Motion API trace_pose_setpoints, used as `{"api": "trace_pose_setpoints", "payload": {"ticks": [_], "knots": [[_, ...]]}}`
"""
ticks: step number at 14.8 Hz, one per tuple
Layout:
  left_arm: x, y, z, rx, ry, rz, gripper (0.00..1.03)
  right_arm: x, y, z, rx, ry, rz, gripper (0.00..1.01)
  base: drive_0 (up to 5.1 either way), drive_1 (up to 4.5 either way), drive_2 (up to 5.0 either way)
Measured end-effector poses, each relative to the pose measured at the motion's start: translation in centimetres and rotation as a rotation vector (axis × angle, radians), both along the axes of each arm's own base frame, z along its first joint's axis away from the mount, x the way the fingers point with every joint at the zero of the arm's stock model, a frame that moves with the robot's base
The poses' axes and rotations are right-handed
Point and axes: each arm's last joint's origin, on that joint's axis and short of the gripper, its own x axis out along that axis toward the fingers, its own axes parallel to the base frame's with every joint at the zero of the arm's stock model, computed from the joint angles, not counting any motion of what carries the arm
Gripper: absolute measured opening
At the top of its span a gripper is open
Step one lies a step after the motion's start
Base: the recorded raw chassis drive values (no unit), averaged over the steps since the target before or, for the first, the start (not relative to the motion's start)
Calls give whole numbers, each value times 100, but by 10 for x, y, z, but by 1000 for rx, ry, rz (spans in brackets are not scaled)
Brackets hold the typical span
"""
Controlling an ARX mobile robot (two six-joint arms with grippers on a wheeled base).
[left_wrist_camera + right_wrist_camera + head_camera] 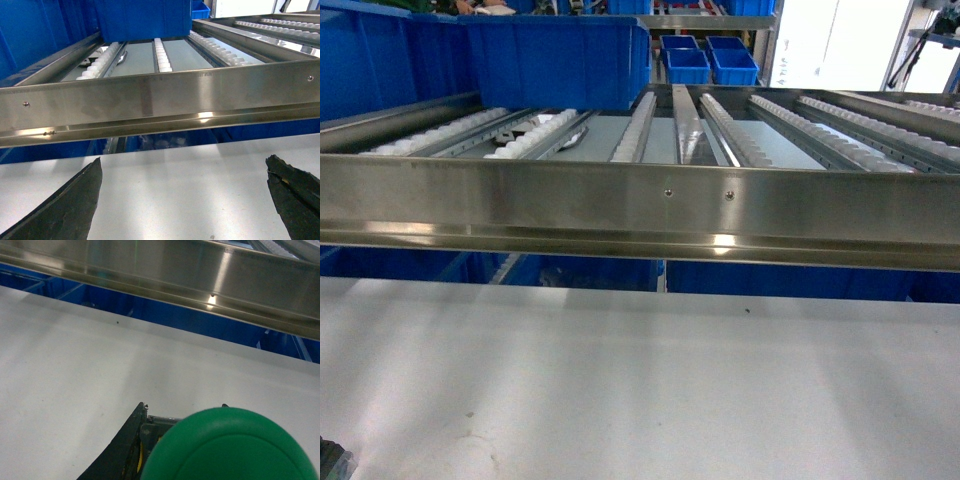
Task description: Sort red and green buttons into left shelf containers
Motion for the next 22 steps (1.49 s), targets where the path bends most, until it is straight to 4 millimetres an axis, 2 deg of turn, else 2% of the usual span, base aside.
{"api": "trace_pose_setpoints", "payload": {"ticks": [8, 12, 13, 14, 15, 17, 22], "knots": [[5, 2, -23, 29, 80, 93, 98, 0, 0, 0, 0, 1, 0, 35, 0, 0, 0], [13, 12, -48, -3, 199, 121, 98, 0, 0, 0, 0, 1, 0, 35, 0, 0, 0], [21, 20, -58, -27, 240, 157, 98, 0, 0, 0, 0, 1, 0, 35, 0, 0, 0], [43, 27, -69, -54, 293, 122, 98, 0, 0, 0, 1, 1, 0, 35, 0, 0, 0], [54, 27, -80, -55, 361, 97, 98, 0, 0, 0, 1, 1, 0, 35, 0, 0, 0], [60, 25, -83, -49, 377, 95, 98, 0, 0, 0, 1, 1, 0, 35, 0, 0, 0], [58, 6, -102, -3, 479, 66, 98, 0, 0, 0, 1, 1, 0, 35, 0, 0, 0]]}}
